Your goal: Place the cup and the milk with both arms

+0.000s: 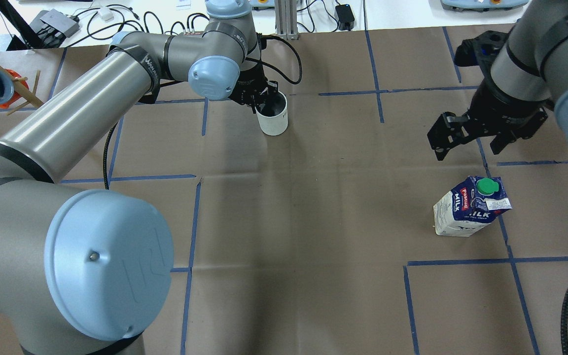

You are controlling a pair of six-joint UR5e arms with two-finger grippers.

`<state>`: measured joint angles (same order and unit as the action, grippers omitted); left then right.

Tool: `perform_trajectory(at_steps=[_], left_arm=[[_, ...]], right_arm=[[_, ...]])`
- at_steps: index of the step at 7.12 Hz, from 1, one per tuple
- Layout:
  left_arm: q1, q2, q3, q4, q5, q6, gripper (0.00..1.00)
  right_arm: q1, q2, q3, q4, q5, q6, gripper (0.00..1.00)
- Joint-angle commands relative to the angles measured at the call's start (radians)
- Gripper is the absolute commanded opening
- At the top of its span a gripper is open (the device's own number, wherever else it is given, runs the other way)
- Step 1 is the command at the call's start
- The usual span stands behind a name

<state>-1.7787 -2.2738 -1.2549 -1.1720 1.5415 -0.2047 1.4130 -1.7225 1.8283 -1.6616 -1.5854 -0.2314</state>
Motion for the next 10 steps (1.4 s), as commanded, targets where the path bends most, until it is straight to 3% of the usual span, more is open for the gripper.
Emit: perform_trajectory(at_steps=[1,2,3,5,6,7,9,10], left_arm=[[-0.001,0.0,-0.001,-0.001,0.006,-0.002,0.91],[-0.001,0.006,-0.001,-0.005,0.005,-0.011,0.99],[-0.002,0.045,0.003,-0.053,0.003,-0.016,1.0],[0.024,0.249,-0.027,-0.252,0.028,0.049,1.0],[0.025,0.343,-0.076,-0.327,0.101,0.092,1.0],[0.03,0.441,-0.162,-0.331,0.123,0.094,1.0],[0.106,0.735,-0.408,-0.327,0.106,0.128,1.0],[0.142,0.808,-0.499,-0.325,0.095,0.128,1.0]], right_arm=[[-0.11,-0.043,0.084,-0.081,0.01,-0.123,1.0],[-0.112,-0.048,0.086,-0.087,0.01,-0.121,1.0],[-0.117,-0.037,0.091,-0.09,0.01,-0.129,1.0],[-0.115,-0.031,0.095,-0.093,0.01,-0.105,1.0],[-0.115,-0.013,0.097,-0.093,0.012,-0.047,1.0],[-0.115,0.012,0.097,-0.108,0.007,-0.039,1.0],[-0.12,0.037,0.158,-0.177,-0.002,-0.039,1.0],[-0.13,0.037,0.204,-0.231,-0.002,-0.04,1.0]])
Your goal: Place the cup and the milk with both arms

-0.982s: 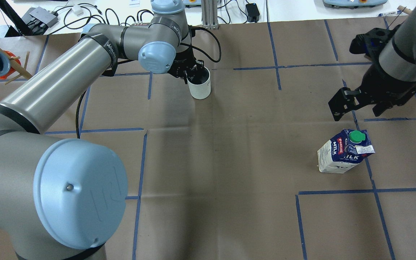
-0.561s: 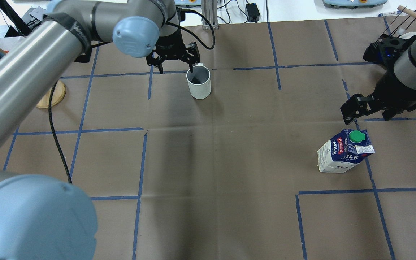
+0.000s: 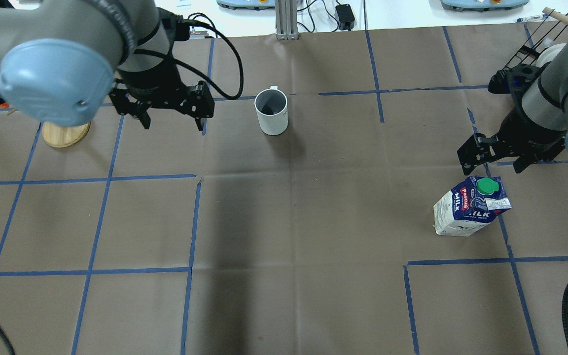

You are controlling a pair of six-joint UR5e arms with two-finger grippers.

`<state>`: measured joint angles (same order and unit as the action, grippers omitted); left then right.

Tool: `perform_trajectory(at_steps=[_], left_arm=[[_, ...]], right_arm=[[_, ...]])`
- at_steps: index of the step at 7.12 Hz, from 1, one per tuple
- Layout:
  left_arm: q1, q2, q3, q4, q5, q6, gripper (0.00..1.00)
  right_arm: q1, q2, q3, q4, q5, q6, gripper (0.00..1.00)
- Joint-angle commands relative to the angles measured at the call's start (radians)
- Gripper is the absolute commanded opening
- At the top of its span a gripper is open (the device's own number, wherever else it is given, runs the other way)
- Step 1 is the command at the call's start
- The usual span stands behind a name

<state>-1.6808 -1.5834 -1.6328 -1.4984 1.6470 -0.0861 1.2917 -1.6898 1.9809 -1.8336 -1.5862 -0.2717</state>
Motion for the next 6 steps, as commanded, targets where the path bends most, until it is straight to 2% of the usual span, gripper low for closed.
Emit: perform_trajectory(at_steps=[1,2,3,4,5,6], left_arm=[[0.049,0.117,-0.171,0.022,-0.013,0.005,1.0],[0.05,0.102,-0.179,0.097,-0.021,0.008,1.0],[0.049,0.118,-0.186,0.099,-0.044,0.02,1.0],[0.049,0.135,-0.177,0.092,-0.038,0.014,1.0],[0.049,0.147,-0.154,0.026,-0.036,0.015,1.0],[0.047,0.146,-0.145,0.006,-0.041,0.011,1.0]], right_arm=[[-0.012,0.004,0.09,-0.097,0.0,0.003,1.0],[-0.012,0.004,0.116,-0.108,-0.003,0.005,1.0],[-0.012,0.004,0.122,-0.105,-0.005,0.003,1.0],[-0.012,0.005,0.133,-0.104,-0.006,0.003,1.0],[-0.012,0.005,0.139,-0.102,-0.008,0.003,1.0],[-0.012,0.004,0.138,-0.108,-0.006,0.005,0.97]])
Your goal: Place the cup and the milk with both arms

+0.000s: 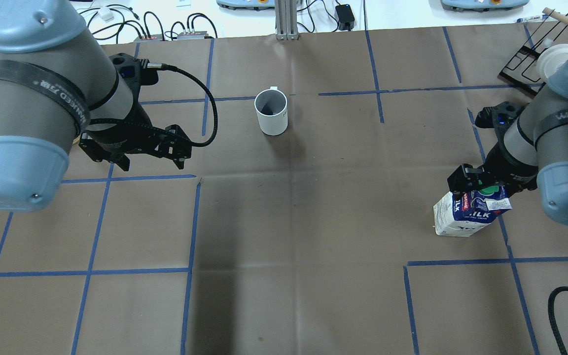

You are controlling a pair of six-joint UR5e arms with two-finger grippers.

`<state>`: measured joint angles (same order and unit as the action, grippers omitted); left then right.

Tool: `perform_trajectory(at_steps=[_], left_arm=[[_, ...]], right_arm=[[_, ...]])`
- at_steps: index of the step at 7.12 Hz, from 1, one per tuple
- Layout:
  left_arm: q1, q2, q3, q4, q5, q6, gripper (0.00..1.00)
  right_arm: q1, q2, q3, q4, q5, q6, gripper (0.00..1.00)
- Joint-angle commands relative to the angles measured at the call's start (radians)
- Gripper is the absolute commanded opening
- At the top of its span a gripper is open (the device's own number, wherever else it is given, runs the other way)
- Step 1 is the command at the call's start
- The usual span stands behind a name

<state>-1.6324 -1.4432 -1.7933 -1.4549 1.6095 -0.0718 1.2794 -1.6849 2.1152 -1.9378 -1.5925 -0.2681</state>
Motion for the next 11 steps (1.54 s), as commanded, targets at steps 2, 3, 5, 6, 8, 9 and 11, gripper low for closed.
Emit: perform_trajectory(at_steps=[2,3,5,6,8,9,11], left_arm=[[-0.006,0.01,0.044,-0.041,-0.031,-0.008,1.0],[-0.009,0.02,0.067,-0.064,-0.104,-0.008,1.0],[-0.004,0.024,0.078,-0.177,-0.044,0.006,1.0],[-0.004,0.023,0.077,-0.176,-0.034,0.006,1.0],[-0.001,0.029,0.084,-0.174,-0.034,0.006,1.0],[-0.001,0.029,0.095,-0.174,-0.031,0.006,1.0],[0.0,0.029,0.098,-0.174,-0.031,0.007,1.0]], right_arm=[[0.0,-0.001,0.0,-0.004,0.002,0.001,0.62],[0.0,-0.001,0.002,-0.004,0.0,0.0,0.57],[0.0,-0.007,-0.014,-0.001,0.0,0.0,0.55],[0.0,-0.007,-0.052,0.003,-0.001,0.0,0.55],[0.003,0.011,-0.249,0.145,0.008,0.0,0.55],[0.005,0.068,-0.347,0.211,0.008,0.0,0.55],[0.038,0.193,-0.582,0.36,0.019,0.019,0.55]])
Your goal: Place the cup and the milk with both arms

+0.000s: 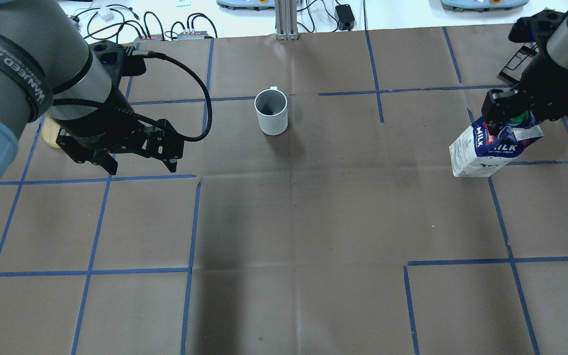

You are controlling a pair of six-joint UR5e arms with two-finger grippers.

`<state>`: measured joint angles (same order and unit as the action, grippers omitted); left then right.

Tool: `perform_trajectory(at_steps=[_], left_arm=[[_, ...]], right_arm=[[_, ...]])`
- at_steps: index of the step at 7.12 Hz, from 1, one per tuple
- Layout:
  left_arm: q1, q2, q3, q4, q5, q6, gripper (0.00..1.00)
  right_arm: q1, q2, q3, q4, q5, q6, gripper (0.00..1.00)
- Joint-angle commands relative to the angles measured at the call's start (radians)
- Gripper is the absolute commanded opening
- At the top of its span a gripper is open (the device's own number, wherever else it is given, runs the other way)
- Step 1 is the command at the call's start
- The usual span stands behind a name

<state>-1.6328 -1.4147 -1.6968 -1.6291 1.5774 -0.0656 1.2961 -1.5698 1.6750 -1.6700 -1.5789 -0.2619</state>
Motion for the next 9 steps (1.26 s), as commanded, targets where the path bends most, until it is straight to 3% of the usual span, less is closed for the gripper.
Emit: perform_trajectory(at_steps=[1,5,6,9], left_arm=[[0.001,0.0,0.002,0.0,0.0,0.001,1.0],[-0.001,0.002,-0.017,0.002,-0.002,0.001,1.0],[-0.001,0.003,-0.018,0.003,-0.002,0.001,1.0],[0.001,0.003,-0.02,0.003,-0.004,0.0,1.0]], right_arm=[[0.082,0.144,-0.249,0.123,-0.006,0.023,0.55],[0.432,0.51,-0.678,0.156,0.0,0.326,0.55],[0.492,0.577,-0.736,0.153,0.002,0.38,0.55],[0.531,0.64,-0.724,0.144,0.037,0.414,0.54]])
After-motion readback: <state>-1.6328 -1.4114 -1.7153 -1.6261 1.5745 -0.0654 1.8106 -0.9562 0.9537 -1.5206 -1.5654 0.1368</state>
